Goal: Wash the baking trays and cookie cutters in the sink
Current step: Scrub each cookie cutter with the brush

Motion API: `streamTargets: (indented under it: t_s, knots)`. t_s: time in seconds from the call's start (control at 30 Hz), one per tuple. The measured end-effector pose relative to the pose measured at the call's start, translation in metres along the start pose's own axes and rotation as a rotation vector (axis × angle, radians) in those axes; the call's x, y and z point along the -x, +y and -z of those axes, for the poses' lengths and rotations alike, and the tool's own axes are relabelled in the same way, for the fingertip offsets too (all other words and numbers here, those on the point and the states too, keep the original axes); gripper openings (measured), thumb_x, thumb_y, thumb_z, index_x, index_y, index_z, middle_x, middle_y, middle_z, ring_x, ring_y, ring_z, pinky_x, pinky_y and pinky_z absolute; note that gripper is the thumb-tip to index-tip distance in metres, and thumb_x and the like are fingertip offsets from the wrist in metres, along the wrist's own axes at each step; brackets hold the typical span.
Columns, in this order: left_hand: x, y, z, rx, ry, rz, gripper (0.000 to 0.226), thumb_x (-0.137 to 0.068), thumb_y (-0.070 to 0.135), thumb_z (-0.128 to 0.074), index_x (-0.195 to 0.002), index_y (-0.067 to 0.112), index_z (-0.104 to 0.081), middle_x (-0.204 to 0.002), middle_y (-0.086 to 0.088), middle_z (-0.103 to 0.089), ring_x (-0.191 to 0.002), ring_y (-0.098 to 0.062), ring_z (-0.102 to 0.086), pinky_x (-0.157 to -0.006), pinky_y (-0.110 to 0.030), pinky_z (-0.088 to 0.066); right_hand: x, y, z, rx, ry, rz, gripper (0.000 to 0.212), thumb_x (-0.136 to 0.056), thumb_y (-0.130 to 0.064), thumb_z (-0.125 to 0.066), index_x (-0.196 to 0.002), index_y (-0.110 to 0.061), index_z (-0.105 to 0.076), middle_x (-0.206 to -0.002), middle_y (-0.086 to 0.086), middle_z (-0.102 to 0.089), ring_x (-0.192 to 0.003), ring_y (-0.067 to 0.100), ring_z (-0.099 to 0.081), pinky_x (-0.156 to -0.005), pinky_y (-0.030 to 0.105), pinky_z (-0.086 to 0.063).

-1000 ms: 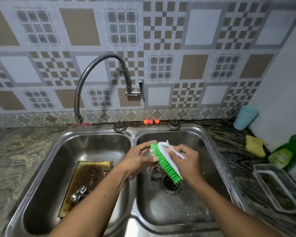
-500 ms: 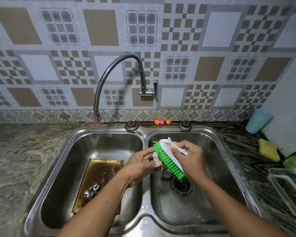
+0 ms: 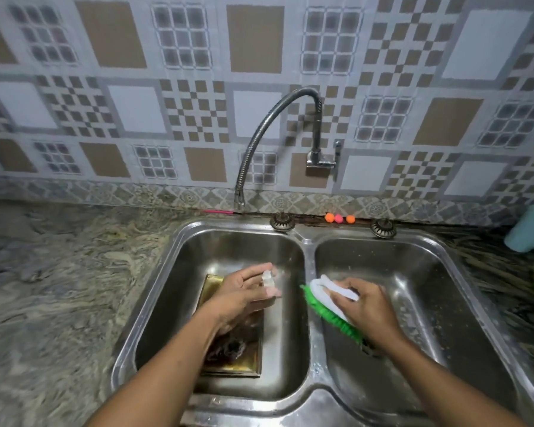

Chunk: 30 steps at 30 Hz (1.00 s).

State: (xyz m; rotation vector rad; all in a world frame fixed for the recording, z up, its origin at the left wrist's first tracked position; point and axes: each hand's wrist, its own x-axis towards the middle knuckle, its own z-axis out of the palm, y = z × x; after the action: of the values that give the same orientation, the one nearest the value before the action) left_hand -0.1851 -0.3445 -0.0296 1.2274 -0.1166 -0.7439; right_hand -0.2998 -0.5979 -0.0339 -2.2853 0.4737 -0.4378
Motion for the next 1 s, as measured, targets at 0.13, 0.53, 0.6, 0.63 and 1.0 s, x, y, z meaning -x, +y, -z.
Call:
streamTargets:
  t_s: [0.13, 0.53, 0.6, 0.63, 1.0]
  knots:
    - [0.011, -0.021, 0.05, -0.531, 0.203, -0.014, 0.048, -0.064, 0.011, -0.093, -0.107, 0.02, -0.073, -0.106, -0.001, -0.074, -0.1, -0.019, -0.07, -0.077, -0.019, -0.055, -0.011, -0.046, -0.024, -0.022, -0.024, 0.088, 0.021, -0.077, -0.051, -0.071, -0.091, -0.036, -0.073, -0.077, -0.016, -0.072, -0.071, 0.008, -0.066, -0.063, 0.03, -0.05]
    - [0.029, -0.09, 0.111, -1.198, 0.302, 0.063, 0.057, -0.084, 0.03, -0.079, -0.135, 0.038, -0.056, -0.136, 0.008, -0.05, -0.122, -0.01, -0.05, -0.108, -0.028, -0.041, 0.017, -0.048, -0.076, 0.151, -0.282, 0.046, 0.023, -0.082, -0.039, -0.077, -0.104, -0.035, -0.074, -0.094, -0.016, -0.074, -0.08, 0.003, -0.066, -0.071, 0.032, -0.057]
    - [0.025, -0.094, 0.115, -1.227, 0.323, 0.063, 0.062, -0.085, 0.03, -0.077, -0.141, 0.038, -0.05, -0.142, 0.008, -0.047, -0.128, -0.011, -0.046, -0.111, -0.031, -0.039, 0.017, -0.041, -0.075, 0.159, -0.274, 0.029, 0.022, -0.081, -0.04, -0.077, -0.102, -0.036, -0.074, -0.093, -0.018, -0.074, -0.079, 0.001, -0.066, -0.07, 0.034, -0.058]
    - [0.022, -0.096, 0.116, -1.234, 0.33, 0.066, 0.066, -0.086, 0.03, -0.077, -0.144, 0.038, -0.046, -0.145, 0.007, -0.044, -0.13, -0.012, -0.044, -0.112, -0.031, -0.039, 0.017, -0.039, -0.074, 0.164, -0.266, 0.023, 0.021, -0.08, -0.04, -0.077, -0.101, -0.037, -0.074, -0.092, -0.019, -0.074, -0.078, 0.0, -0.066, -0.068, 0.032, -0.057]
    - [0.009, -0.098, 0.091, -1.278, 0.435, 0.024, 0.084, -0.079, 0.052, -0.078, -0.15, 0.036, -0.037, -0.158, 0.004, -0.027, -0.145, -0.02, -0.025, -0.112, -0.042, -0.04, 0.01, -0.024, -0.047, 0.136, -0.24, -0.04, 0.017, -0.08, -0.04, -0.078, -0.095, -0.036, -0.074, -0.083, -0.016, -0.072, -0.076, 0.008, -0.066, -0.067, 0.031, -0.054]
